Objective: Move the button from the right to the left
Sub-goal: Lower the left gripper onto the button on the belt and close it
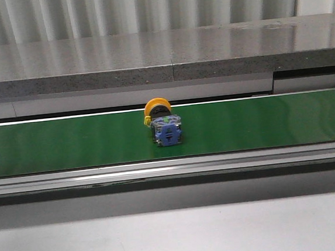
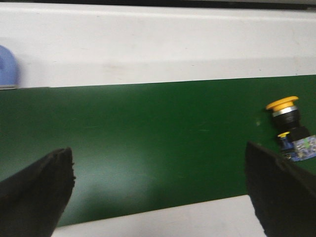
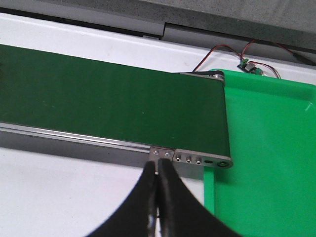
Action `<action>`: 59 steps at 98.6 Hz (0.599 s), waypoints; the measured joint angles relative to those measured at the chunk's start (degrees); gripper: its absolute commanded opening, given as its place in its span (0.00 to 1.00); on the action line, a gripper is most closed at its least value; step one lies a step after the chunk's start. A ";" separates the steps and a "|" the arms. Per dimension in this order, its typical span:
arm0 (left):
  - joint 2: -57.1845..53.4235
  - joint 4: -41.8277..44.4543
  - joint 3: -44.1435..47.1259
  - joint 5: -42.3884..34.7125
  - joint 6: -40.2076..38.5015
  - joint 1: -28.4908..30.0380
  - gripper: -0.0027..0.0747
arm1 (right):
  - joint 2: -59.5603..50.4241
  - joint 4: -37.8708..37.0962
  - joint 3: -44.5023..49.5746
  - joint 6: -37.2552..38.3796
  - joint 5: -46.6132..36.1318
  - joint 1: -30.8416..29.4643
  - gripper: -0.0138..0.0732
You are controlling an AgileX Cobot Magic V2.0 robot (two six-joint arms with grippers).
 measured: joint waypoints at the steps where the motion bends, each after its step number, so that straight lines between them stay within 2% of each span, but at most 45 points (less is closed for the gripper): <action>1: 0.84 0.00 -0.26 0.00 -0.10 -0.24 0.90 | 0.00 0.00 0.00 0.00 0.00 0.00 0.08; 32: 18.40 0.00 -11.52 -1.22 -3.33 -10.38 0.90 | 0.00 0.00 0.00 0.00 0.00 0.00 0.08; 59: 28.12 1.45 -16.47 -1.91 -6.50 -15.65 0.90 | 0.00 0.00 0.00 0.00 0.00 0.00 0.08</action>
